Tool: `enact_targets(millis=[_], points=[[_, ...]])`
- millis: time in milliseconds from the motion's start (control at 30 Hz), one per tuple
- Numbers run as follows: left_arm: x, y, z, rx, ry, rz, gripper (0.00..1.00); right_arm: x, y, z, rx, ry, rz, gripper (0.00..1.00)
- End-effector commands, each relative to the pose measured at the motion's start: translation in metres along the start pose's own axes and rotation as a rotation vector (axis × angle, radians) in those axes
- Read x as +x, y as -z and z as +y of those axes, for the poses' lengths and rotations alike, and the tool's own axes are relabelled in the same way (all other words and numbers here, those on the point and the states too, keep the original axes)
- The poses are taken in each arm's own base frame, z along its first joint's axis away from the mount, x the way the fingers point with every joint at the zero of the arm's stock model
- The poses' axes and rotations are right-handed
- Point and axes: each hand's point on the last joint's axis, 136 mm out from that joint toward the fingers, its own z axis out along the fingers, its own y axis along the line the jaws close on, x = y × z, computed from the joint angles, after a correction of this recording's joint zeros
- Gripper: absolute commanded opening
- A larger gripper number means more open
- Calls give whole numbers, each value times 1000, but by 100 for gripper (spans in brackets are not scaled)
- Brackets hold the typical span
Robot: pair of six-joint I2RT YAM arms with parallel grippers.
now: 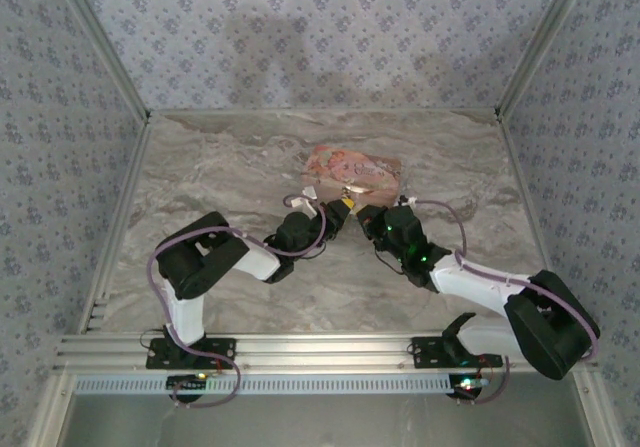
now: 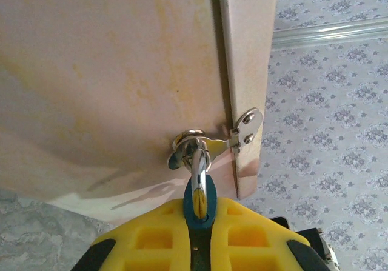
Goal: Unlock a padlock with a key
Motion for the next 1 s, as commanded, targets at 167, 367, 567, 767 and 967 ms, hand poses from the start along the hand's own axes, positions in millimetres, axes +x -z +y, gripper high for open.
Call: enact_targets(millis=[167,367,567,767,967], points=[[64,11,-72,233,-26,260,0,-3,4,43,-181,-101,10,0],[66,12,-75,244,-27,281,0,-15,3,45,-171,-149,51,0],[69,14,-80,256,-31,298,0,-18,1,49,-179,4,47,0],[69,15,-84,270,-35,299,0,-12,-3,48,-212,9,62,0],[69,14,-83,268,-35,299,0,-5,-10,37,-172,-200,119,0]])
